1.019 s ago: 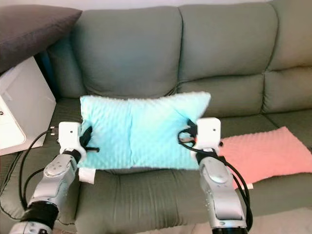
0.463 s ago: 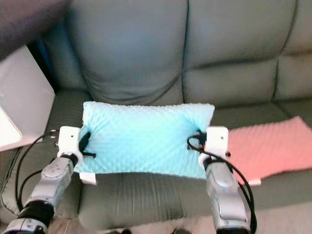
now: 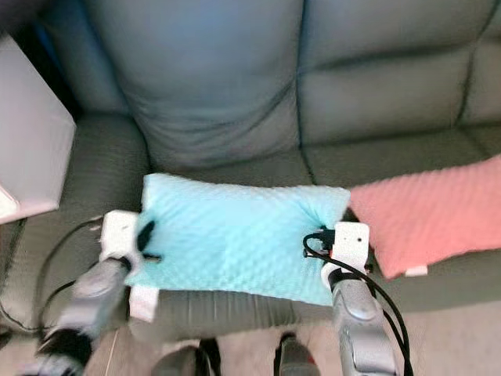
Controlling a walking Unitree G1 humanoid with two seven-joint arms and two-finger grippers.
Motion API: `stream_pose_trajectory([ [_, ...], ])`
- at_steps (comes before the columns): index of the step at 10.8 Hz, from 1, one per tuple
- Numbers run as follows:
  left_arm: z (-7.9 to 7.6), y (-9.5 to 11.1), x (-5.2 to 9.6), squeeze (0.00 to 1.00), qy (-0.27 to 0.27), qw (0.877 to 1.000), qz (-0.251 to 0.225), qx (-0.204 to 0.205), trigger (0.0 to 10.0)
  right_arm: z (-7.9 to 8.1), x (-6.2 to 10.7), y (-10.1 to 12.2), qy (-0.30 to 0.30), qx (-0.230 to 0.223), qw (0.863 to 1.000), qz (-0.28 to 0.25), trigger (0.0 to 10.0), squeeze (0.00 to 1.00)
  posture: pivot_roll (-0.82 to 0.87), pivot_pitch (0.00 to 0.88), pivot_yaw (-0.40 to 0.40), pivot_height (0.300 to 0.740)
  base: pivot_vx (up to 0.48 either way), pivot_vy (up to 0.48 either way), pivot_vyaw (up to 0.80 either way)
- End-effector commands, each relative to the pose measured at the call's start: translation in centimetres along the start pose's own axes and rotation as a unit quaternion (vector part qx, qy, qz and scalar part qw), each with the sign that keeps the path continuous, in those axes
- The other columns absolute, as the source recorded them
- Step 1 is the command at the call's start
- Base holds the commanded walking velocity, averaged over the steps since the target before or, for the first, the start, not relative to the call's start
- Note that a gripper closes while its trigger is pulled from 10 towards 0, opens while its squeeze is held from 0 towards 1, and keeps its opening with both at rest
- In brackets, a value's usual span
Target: Move the pillow to the sofa
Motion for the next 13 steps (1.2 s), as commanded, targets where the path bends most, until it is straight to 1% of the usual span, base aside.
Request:
stream_pose_trajectory([
  [1,-0.2,-0.4,-0.3,0.0,0.008,1.0,0.008,0.0,10.0,0.3,-0.1,0.8,0.0,0.0,1.0,-0.015,10.0,0.0,-0.2,0.367,0.118,0.74,0.0,0.0,0.0],
  [2,-1.0,0.3,-0.9,0.0,0.008,1.0,0.0,0.006,10.0,0.3,-0.4,1.3,0.003,0.006,1.0,-0.023,10.0,0.0,-0.2,0.375,0.12,0.74,0.0,0.0,0.0],
  [3,-1.3,1.8,-1.7,0.0,0.025,0.999,-0.021,-0.004,10.0,-0.2,-1.1,2.1,0.001,0.01,0.999,-0.034,10.0,0.0,-0.21,0.391,0.132,0.74,0.0,0.0,0.0],
  [4,-0.9,2.2,-1.9,0.0,0.044,0.999,-0.028,-0.003,10.0,-0.4,-1.4,2.4,-0.002,0.01,0.999,-0.039,10.0,0.0,-0.21,0.391,0.137,0.74,0.0,0.0,0.0],
  [5,0.2,3.0,-2.2,0.0,0.087,0.996,-0.034,0.016,10.0,-0.7,-2.2,3.6,0.0,0.01,0.998,-0.055,10.0,0.0,-0.21,0.403,0.147,0.74,0.0,0.0,0.0],
  [6,0.5,3.6,-2.5,0.0,0.09,0.995,-0.041,0.021,10.0,-0.5,-3.0,4.4,0.011,0.042,0.997,-0.065,10.0,0.0,-0.21,0.413,0.15,0.74,0.0,0.0,0.0],
  [7,0.6,4.1,-2.7,0.0,0.089,0.993,-0.054,0.06,10.0,-0.7,-3.5,4.9,0.009,0.048,0.996,-0.071,10.0,0.0,-0.2,0.427,0.155,0.74,0.0,0.0,0.0],
  [8,1.1,4.4,-2.7,0.0,0.105,0.99,-0.057,0.071,10.0,-1.1,-3.9,5.4,0.005,0.052,0.996,-0.079,10.0,0.0,-0.2,0.441,0.157,0.74,0.0,0.0,0.0],
  [9,1.9,4.7,-2.8,0.0,0.123,0.987,-0.054,0.093,10.0,-1.6,-4.4,6.3,0.0,0.049,0.995,-0.091,10.0,0.0,-0.2,0.457,0.16,0.74,0.0,0.0,0.0],
  [10,2.3,5.0,-2.9,0.0,0.134,0.984,-0.057,0.106,10.0,-1.8,-4.8,6.9,0.002,0.047,0.994,-0.101,10.0,0.0,-0.2,0.461,0.162,0.74,0.0,0.0,0.0],
  [12,2.7,5.3,-3.0,0.0,0.142,0.979,-0.059,0.13,10.0,-2.3,-5.5,7.6,-0.009,0.055,0.992,-0.114,10.0,0.0,-0.2,0.478,0.161,0.74,0.0,0.0,0.0],
  [13,2.8,5.2,-3.0,0.18,0.154,0.977,-0.058,0.137,10.0,-2.6,-5.5,7.8,-0.016,0.057,0.991,-0.119,10.0,0.0,-0.2,0.48,0.166,0.74,0.0,0.0,0.0],
])
Point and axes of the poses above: a point about 5 cm out from each wrist's last joint towards the gripper, its own x axis pointing back from the gripper into the wrist, its own y axis along the axis of the wrist's last joint, z = x × y, the point moved 3 cm from there along -x, pointing out of the wrist towards the gripper, and after that the axes turned 3 degrees about x, right-handed, at the moved point
